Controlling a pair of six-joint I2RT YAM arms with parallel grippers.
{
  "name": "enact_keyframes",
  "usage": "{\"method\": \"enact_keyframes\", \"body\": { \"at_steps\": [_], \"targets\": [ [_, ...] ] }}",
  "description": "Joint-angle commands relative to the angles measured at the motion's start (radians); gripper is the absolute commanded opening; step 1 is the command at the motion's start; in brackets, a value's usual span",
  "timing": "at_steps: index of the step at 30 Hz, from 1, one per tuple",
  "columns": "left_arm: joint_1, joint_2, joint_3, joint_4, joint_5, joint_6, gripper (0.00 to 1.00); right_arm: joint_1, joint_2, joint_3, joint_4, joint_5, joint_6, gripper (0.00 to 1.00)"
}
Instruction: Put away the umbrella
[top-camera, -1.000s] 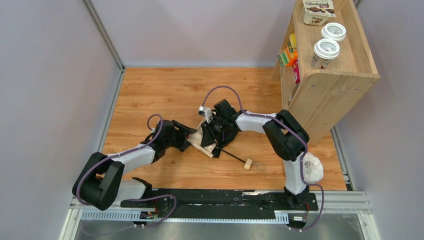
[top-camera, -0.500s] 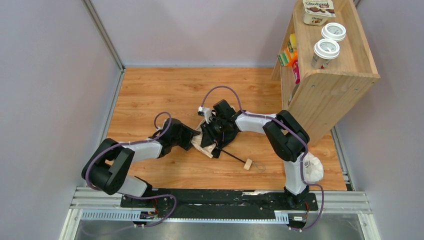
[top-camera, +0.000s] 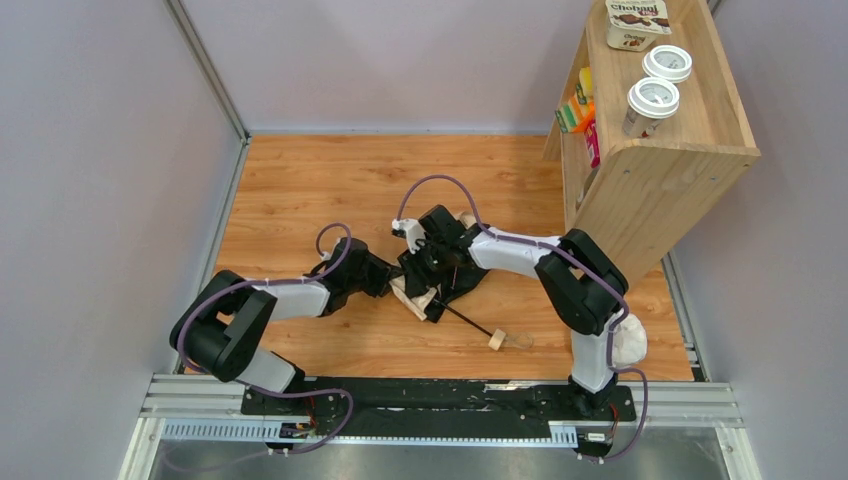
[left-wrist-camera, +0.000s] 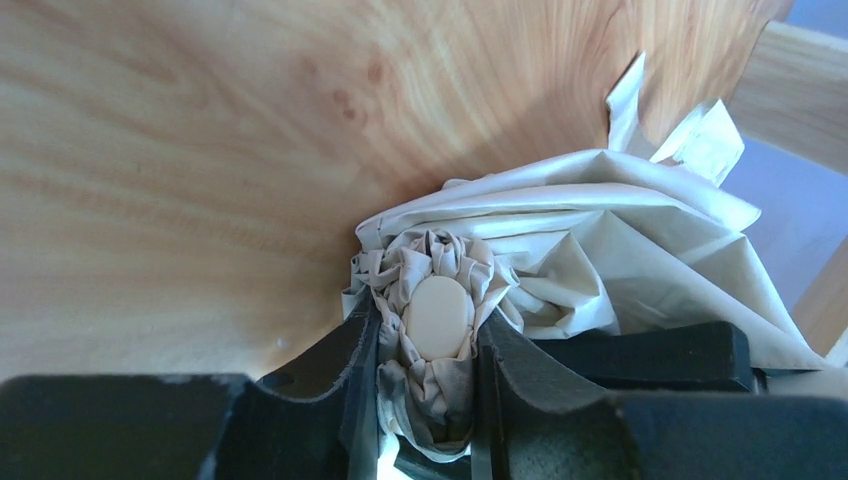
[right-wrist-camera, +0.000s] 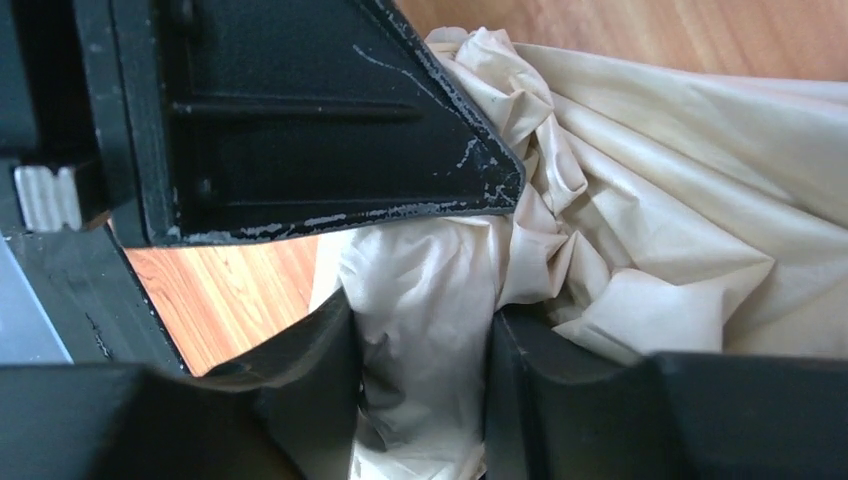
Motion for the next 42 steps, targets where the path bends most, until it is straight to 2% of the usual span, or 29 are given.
{"method": "enact_keyframes", "body": {
  "at_steps": [1, 2, 4, 5, 7, 12, 17, 21, 27, 30, 32, 37, 39, 42],
  "targets": [
    [-0.008, -0.071, -0.041, -0.174, -0.116, 0.056, 0.0, 0.032, -0.121, -0.02, -0.216, 0.215, 0.01, 0.52],
    [-0.008, -0.074, -0.034, -0.205, -0.117, 0.057, 0.0, 0.036, -0.153, -0.014, -0.221, 0.23, 0.009, 0.61],
    [-0.015, -0.072, -0.031, -0.226, -0.114, 0.048, 0.0, 0.056, -0.217, -0.003, -0.228, 0.275, 0.004, 0.73],
    [-0.019, -0.069, -0.032, -0.228, -0.113, 0.042, 0.0, 0.07, -0.251, 0.0, -0.231, 0.293, -0.003, 0.88],
    [-0.019, -0.068, -0.037, -0.229, -0.107, 0.028, 0.0, 0.119, -0.311, -0.006, -0.224, 0.374, -0.026, 1.0],
    [-0.022, -0.086, -0.014, -0.295, -0.116, 0.016, 0.0, 0.274, -0.409, -0.125, -0.069, 0.592, -0.105, 1.0],
    [-0.022, -0.079, 0.029, -0.423, -0.096, -0.007, 0.0, 0.415, -0.301, -0.149, 0.054, 0.834, -0.207, 1.0],
    [-0.022, -0.057, 0.044, -0.447, -0.056, -0.018, 0.0, 0.446, -0.2, -0.147, 0.132, 0.918, -0.252, 1.0],
    [-0.022, -0.075, 0.046, -0.478, -0.05, -0.019, 0.0, 0.457, -0.066, -0.129, 0.189, 1.214, -0.257, 0.98],
    [-0.02, -0.085, 0.054, -0.495, -0.055, -0.01, 0.0, 0.438, -0.035, -0.129, 0.16, 1.225, -0.212, 0.9],
    [-0.022, -0.082, 0.057, -0.501, -0.048, -0.001, 0.0, 0.408, -0.035, -0.142, 0.141, 1.183, -0.163, 0.75],
    [-0.022, -0.088, 0.051, -0.49, -0.045, 0.001, 0.0, 0.363, -0.05, -0.202, 0.111, 0.984, -0.102, 0.24],
    [-0.022, -0.094, 0.057, -0.481, -0.056, 0.01, 0.0, 0.354, -0.052, -0.221, 0.103, 0.892, -0.076, 0.01],
    [-0.022, -0.115, 0.066, -0.449, -0.078, 0.05, 0.0, 0.334, -0.046, -0.262, 0.109, 0.753, -0.045, 0.0]
  ]
}}
